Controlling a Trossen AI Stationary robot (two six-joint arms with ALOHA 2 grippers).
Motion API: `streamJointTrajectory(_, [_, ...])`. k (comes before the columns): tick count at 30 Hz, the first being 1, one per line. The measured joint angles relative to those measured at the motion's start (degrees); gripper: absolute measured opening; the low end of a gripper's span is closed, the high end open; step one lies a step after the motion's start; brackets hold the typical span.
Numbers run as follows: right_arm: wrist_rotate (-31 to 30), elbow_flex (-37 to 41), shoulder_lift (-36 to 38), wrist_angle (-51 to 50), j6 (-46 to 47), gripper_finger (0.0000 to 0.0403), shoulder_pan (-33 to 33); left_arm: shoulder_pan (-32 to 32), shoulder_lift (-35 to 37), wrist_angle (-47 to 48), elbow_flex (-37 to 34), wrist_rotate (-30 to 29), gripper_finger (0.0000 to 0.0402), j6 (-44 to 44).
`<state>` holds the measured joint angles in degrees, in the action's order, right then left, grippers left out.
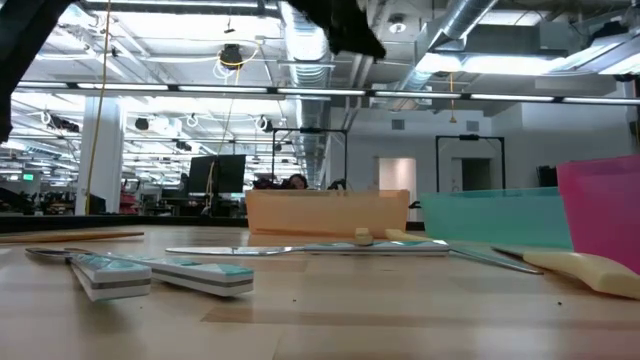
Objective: Sort silverware by color (type)
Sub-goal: Put the top white patterned knife into the blue bin
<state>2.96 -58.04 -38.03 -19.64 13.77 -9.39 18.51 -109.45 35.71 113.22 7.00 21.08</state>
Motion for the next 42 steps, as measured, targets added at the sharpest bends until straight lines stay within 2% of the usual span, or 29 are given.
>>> streamJointTrajectory(6, [0.1, 0.0, 4.8, -0.9, -2.8, 0.0230, 0.0, -0.1, 3.3, -5.2, 0.0, 13.0, 0.0066, -8.2])
streamJointTrajectory(8, [0.1, 0.0, 6.7, -2.8, -3.2, 0.0230, 0.0, -0.5, 4.2, -8.8, 0.0, 15.4, 0.0066, -10.2])
streamJointTrajectory(12, [0.1, -0.1, 10.0, -7.0, -2.7, 0.0230, 0.0, -2.3, 6.1, -11.7, 0.0, 14.6, 0.0066, -12.3])
streamJointTrajectory(16, [0.1, -0.1, 12.4, -11.2, -1.8, 0.0230, 0.0, -5.8, 7.9, -7.5, 0.0, 12.5, 0.0066, -11.7])
streamJointTrajectory(18, [0.1, 0.2, 13.3, -12.3, -1.7, 0.0230, 0.0, -8.1, 8.6, -3.9, 0.0, 10.2, 0.0066, -11.5])
streamJointTrajectory(24, [0.1, 2.1, 14.5, -13.1, -1.7, 0.0230, 0.0, -17.1, 9.1, 8.2, 0.0, -1.9, 0.0066, -14.8])
streamJointTrajectory(31, [0.1, 2.1, 14.5, -13.2, -4.7, 0.0230, 0.0, -27.4, 9.5, 13.9, -3.6, -14.5, 0.0066, -23.3])
streamJointTrajectory(35, [0.0, 2.1, 14.5, -13.2, -4.8, 0.0230, 0.0, -31.9, 10.3, 20.9, -6.4, -23.6, 0.0066, -35.8])
streamJointTrajectory(42, [0.0, 2.1, 14.4, -13.1, -4.9, 0.0230, 0.0, -38.2, 11.1, 32.8, -12.0, -38.7, 0.0066, -64.9])
